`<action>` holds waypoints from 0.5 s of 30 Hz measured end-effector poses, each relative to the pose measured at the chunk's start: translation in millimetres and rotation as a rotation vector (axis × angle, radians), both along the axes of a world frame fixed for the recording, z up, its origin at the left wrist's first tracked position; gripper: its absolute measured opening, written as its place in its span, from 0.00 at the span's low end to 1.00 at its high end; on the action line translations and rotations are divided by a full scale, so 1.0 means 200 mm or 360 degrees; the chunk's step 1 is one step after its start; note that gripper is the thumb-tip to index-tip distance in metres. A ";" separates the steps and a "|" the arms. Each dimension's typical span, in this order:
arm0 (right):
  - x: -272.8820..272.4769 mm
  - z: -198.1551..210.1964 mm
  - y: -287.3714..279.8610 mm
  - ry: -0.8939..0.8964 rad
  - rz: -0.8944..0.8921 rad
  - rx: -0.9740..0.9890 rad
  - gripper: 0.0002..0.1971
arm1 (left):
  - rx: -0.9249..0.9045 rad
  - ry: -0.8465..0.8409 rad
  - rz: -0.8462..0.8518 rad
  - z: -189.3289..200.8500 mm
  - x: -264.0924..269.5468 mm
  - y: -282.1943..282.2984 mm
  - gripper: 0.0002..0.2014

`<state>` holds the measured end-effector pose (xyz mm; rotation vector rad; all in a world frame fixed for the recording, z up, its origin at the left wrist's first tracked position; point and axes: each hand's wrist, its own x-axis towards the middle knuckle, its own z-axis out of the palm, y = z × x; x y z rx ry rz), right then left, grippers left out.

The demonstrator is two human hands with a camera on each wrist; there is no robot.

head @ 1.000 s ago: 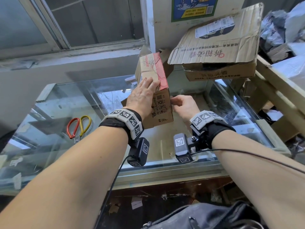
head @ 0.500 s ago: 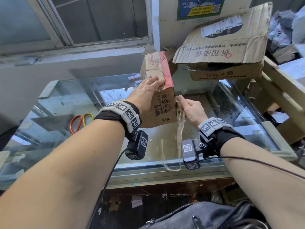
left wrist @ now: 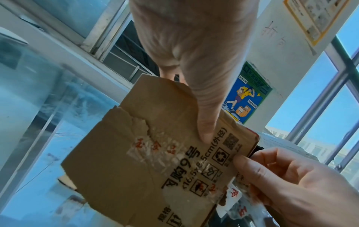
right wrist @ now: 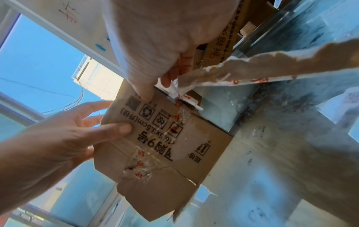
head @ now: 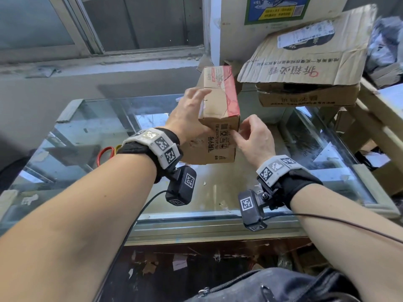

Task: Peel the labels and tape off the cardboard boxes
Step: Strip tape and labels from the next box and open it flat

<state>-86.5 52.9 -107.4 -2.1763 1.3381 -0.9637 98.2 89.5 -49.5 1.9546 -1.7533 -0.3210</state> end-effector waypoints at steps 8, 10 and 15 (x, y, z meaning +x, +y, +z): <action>0.04 -0.01 0.07 0.0102 0.0123 -0.0100 0.10 | 0.0372 0.0288 0.0425 -0.05 0.16 0.08 0.23; 0.04 -0.01 0.07 0.0100 0.0131 -0.0178 0.09 | 0.0455 0.0424 0.0425 -0.09 0.20 0.10 0.17; 0.07 -0.02 0.09 0.0175 0.0265 -0.0222 0.07 | 0.0456 0.1145 0.0403 -0.16 0.17 0.16 0.12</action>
